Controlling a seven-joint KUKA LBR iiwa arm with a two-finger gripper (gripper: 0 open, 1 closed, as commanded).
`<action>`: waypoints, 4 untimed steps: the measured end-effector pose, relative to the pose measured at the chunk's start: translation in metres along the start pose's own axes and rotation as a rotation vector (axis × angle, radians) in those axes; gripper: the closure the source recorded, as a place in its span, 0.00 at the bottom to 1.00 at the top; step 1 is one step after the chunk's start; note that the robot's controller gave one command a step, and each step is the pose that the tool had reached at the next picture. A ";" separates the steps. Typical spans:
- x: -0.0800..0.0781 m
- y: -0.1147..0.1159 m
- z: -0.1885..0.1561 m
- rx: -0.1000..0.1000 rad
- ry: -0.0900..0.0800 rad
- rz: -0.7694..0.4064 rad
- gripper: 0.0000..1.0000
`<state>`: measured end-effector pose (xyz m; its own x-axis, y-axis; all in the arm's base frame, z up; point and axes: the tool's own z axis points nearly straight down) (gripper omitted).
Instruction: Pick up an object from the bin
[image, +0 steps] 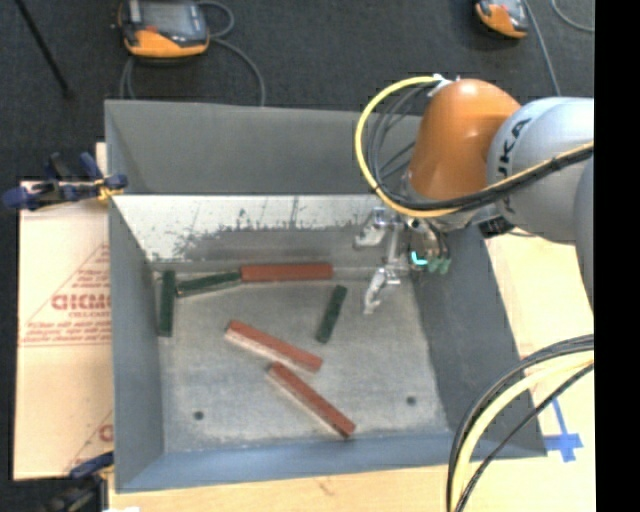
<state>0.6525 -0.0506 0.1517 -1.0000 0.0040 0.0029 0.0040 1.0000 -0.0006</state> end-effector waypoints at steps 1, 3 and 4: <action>-0.002 0.000 -0.005 0.001 -0.008 -0.001 0.00; 0.009 0.020 0.070 0.003 -0.010 -0.482 0.00; 0.008 0.019 0.057 0.003 -0.010 -0.519 0.00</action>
Offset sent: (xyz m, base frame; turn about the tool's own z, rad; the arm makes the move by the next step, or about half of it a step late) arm -0.0072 0.0248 -0.0817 -0.5740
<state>0.6443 -0.0313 0.0944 -0.8702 -0.4927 -0.0063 -0.4927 0.8702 -0.0044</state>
